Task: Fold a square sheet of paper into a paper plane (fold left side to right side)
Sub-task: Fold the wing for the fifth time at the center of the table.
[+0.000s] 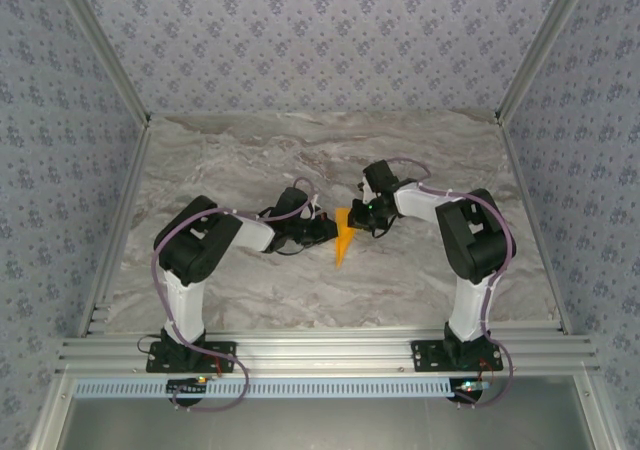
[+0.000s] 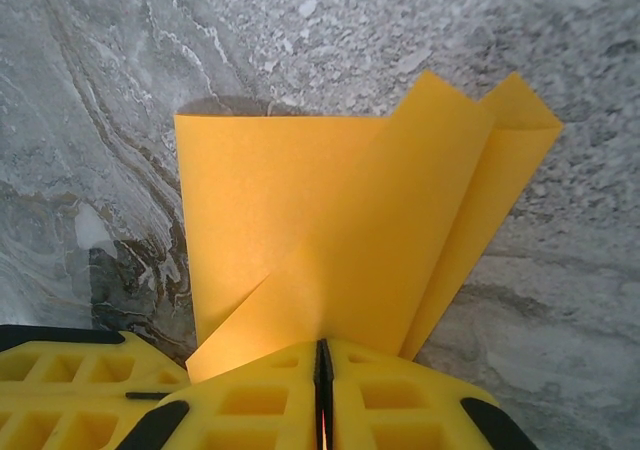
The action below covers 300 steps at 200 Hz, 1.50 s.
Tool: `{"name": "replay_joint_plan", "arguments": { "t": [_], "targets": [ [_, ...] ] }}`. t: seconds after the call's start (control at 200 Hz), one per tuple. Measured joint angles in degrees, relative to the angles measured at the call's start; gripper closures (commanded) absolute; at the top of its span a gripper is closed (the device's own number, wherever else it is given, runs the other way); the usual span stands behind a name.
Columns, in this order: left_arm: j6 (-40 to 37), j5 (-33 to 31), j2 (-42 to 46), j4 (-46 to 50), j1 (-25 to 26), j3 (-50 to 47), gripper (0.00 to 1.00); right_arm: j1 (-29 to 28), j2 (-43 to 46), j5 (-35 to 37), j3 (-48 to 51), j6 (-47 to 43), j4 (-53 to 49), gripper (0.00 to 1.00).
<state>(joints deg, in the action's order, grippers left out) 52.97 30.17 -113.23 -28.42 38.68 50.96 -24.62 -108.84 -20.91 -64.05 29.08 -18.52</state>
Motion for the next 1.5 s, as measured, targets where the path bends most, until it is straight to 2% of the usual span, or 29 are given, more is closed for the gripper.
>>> {"name": "replay_joint_plan", "arguments": {
  "t": [0.125,0.255,0.415,0.53,0.774,0.984,1.499],
  "targets": [
    [-0.72,-1.66,1.38,1.57,0.70,-0.13,0.88,0.28,0.39,-0.52,1.03,0.02,1.20,0.89],
    [-2.16,-3.23,7.23,6.43,1.11,-1.46,0.83,0.46,0.85,-0.94,2.12,0.02,2.67,0.89],
    [-3.93,-5.03,15.69,10.21,1.68,-2.82,0.83,0.48,1.29,-1.01,2.86,0.02,3.72,0.90],
    [-4.09,-5.31,18.43,10.84,3.80,-3.37,0.84,0.48,1.40,-0.98,3.06,0.02,3.98,0.90],
    [-3.02,-3.58,16.06,10.91,9.79,-2.34,0.84,0.48,1.44,-0.98,3.15,0.00,4.02,0.90],
    [-2.32,-4.24,11.47,10.95,9.86,-1.11,0.84,0.48,1.53,-0.98,3.28,0.02,4.24,0.90],
    [0.74,-4.92,7.67,8.15,9.81,-2.08,0.84,0.48,1.55,-0.98,3.28,0.00,4.22,0.90]
  ]
}}
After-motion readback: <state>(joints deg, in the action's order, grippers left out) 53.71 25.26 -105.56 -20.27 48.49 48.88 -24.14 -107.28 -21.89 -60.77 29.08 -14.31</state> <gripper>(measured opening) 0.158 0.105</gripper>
